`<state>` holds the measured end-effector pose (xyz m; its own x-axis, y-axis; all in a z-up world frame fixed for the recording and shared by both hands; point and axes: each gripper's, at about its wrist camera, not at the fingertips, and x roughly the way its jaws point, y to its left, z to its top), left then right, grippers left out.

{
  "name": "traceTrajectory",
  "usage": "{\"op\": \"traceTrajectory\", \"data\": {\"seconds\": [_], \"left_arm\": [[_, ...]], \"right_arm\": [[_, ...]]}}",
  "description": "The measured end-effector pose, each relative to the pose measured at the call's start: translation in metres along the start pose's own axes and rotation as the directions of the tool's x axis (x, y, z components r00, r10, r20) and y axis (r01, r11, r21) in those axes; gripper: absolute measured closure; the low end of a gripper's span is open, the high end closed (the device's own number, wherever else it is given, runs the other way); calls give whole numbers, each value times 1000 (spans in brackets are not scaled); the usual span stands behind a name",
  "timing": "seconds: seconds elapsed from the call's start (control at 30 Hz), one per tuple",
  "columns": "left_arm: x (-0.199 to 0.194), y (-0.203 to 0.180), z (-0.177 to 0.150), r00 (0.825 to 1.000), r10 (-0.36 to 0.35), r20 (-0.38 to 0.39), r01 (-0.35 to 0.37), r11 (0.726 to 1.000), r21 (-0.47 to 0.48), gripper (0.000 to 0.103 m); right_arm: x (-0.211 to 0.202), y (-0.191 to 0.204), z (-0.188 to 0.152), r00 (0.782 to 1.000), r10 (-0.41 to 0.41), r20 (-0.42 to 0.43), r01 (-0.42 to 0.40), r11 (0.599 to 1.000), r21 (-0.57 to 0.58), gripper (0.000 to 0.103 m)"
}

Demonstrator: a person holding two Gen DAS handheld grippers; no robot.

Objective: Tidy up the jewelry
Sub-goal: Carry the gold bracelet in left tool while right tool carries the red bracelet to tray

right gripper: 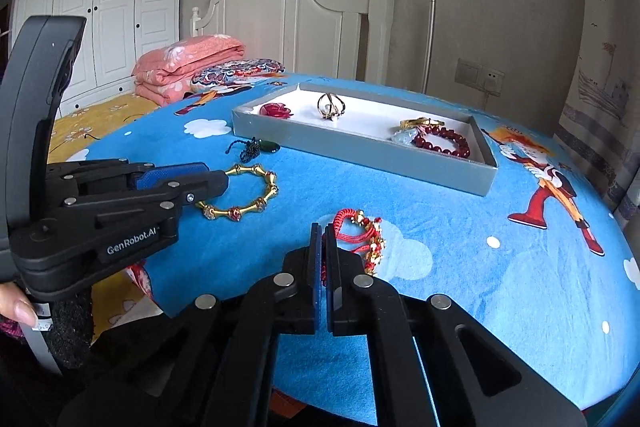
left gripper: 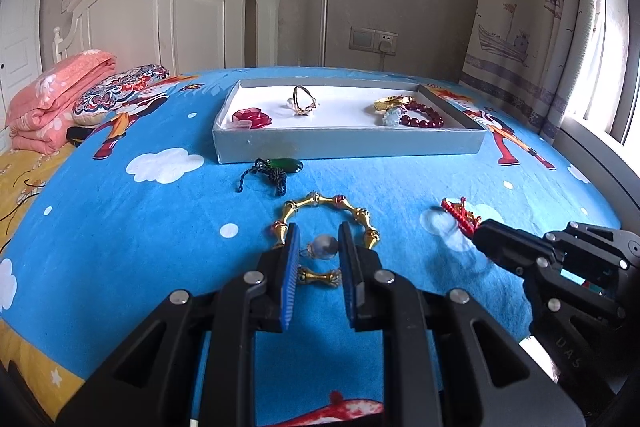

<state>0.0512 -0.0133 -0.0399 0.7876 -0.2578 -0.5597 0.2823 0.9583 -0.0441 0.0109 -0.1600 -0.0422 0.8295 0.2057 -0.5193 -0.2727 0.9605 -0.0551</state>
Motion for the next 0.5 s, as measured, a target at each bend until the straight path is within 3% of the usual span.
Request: {"op": "traceTrajectory", "data": {"seconds": [0.23, 0.37, 0.43, 0.5], "left_arm": [[0, -3, -1, 1000, -2, -6, 2, 1000, 9, 84], [0, -3, -1, 1000, -2, -8, 2, 1000, 10, 84], [0, -2, -1, 1000, -2, -7, 2, 1000, 10, 84], [0, -1, -1, 1000, -2, -7, 2, 1000, 10, 84]], "right_arm": [[20, -9, -1, 995, 26, -101, -20, 998, 60, 94], [21, -9, 2, 996, 29, -85, -23, 997, 77, 57], [24, -7, 6, 996, 15, -88, -9, 998, 65, 58], [31, -6, 8, 994, 21, -107, -14, 998, 64, 68]]}}
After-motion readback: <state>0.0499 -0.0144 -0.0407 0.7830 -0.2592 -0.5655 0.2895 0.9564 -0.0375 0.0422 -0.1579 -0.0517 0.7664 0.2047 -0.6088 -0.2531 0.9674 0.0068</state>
